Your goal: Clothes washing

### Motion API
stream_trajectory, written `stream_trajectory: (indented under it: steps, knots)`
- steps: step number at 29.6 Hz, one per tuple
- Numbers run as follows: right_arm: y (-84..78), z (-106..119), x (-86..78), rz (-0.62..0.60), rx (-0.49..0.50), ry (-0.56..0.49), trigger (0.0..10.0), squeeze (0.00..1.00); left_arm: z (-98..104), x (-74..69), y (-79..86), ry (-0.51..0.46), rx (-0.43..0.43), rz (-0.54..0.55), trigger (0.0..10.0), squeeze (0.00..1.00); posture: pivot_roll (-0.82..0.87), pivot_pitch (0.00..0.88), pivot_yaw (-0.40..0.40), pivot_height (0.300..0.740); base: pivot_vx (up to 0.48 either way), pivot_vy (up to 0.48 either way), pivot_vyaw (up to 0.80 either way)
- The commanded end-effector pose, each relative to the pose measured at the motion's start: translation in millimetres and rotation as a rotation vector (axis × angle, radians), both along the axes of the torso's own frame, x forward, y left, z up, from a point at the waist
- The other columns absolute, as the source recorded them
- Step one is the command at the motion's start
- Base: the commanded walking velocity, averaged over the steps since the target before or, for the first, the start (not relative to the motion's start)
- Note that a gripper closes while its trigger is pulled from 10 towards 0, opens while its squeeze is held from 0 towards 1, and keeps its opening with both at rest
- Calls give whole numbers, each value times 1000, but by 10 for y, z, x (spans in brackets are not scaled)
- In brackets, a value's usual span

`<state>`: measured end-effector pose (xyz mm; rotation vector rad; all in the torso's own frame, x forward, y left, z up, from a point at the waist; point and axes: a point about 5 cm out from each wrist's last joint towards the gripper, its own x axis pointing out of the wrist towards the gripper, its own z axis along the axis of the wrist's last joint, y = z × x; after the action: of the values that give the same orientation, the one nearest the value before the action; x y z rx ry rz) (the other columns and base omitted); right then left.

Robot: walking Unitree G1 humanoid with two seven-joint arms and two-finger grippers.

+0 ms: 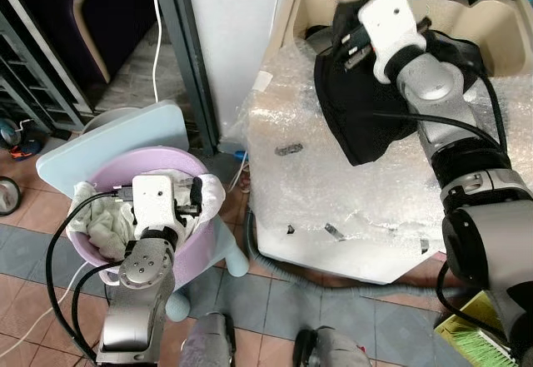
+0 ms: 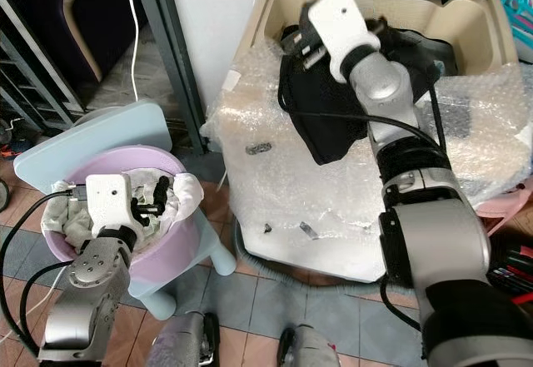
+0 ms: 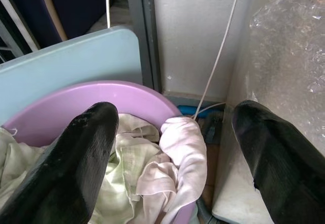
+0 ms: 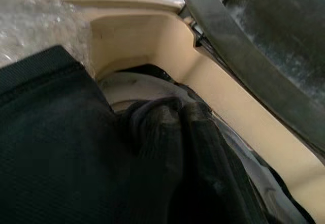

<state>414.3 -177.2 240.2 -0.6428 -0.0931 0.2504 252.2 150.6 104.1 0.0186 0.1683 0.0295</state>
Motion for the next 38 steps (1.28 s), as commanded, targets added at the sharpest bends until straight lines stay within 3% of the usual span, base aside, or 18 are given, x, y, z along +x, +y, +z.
stream_trajectory:
  steps: [1, 6, 8, 14, 15, 17, 19, 23, 25, 28, 31, 32, 34, 38]
  knots:
    - [-136, 248, 8, -41, 39, -86, 10000, 0, 5, 6, 22, 8, 12, 1, 10000, 0, 63, 118, 17, 740, 0, 0, 0]
    - [-199, 407, -69, 135, 59, -106, 10000, 0, -4, 3, 20, 16, 8, 3, 10000, 0, 60, 120, 17, 740, 0, 0, 0]
    - [-279, 432, -135, 262, 63, -51, 10000, 0, -18, 20, 24, 21, 5, -1, 10000, 0, 56, 112, 28, 740, 0, 0, 0]
    - [-398, 411, -246, 431, 118, 45, 10000, 0, 2, 48, -38, 17, -3, -28, 10000, 0, 58, 137, 25, 740, 0, 0, 0]
    - [-424, 339, -237, 392, 52, 61, 10000, 1000, -5, 47, -40, 21, -5, -24, 10000, 0, 56, 138, 21, 740, 0, 0, 0]
    - [-446, 308, -219, 334, -17, 49, 10000, 1000, -4, 50, -36, 21, -7, -17, 10000, 0, 55, 140, 14, 740, 0, 0, 0]
    - [-484, 381, -182, 195, -174, -61, 10000, 1000, -2, 53, -35, 20, -11, -9, 10000, 0, 57, 141, 10, 740, 0, 0, 0]
    - [-450, 589, -184, 227, -33, -135, 10000, 1000, -9, 47, -38, 23, -13, -8, 10000, 0, 60, 144, 5, 740, 0, 0, 0]
    - [-462, 664, -197, 289, 81, -106, 10000, 1000, -15, 46, -35, 25, -15, -5, 10000, 0, 59, 143, 2, 740, 0, 0, 0]
    - [-435, 658, -256, 482, 229, -11, 10000, 1000, -17, 48, -46, 25, -18, -2, 10000, 0, 54, 139, -8, 740, 0, 0, 0]
    - [-411, 508, -311, 627, 276, 145, 10000, 1000, -15, 49, -73, 25, -27, -3, 10000, 0, 34, 137, -19, 740, 0, 0, 0]
    - [-414, 476, -320, 639, 279, 167, 10000, 1000, -19, 47, -78, 26, -30, -3, 10000, 0, 31, 134, -19, 740, 0, 0, 0]
    - [-422, 188, -384, 682, 197, 308, 10000, 1000, -52, 51, -84, 42, -45, -2, 10000, 0, 24, 122, -13, 740, 0, 0, 0]
    - [-427, -22, -428, 681, 125, 392, 10000, 1000, -53, 78, -101, 38, -31, -20, 10000, 0, 29, 106, -1, 740, 0, 0, 0]
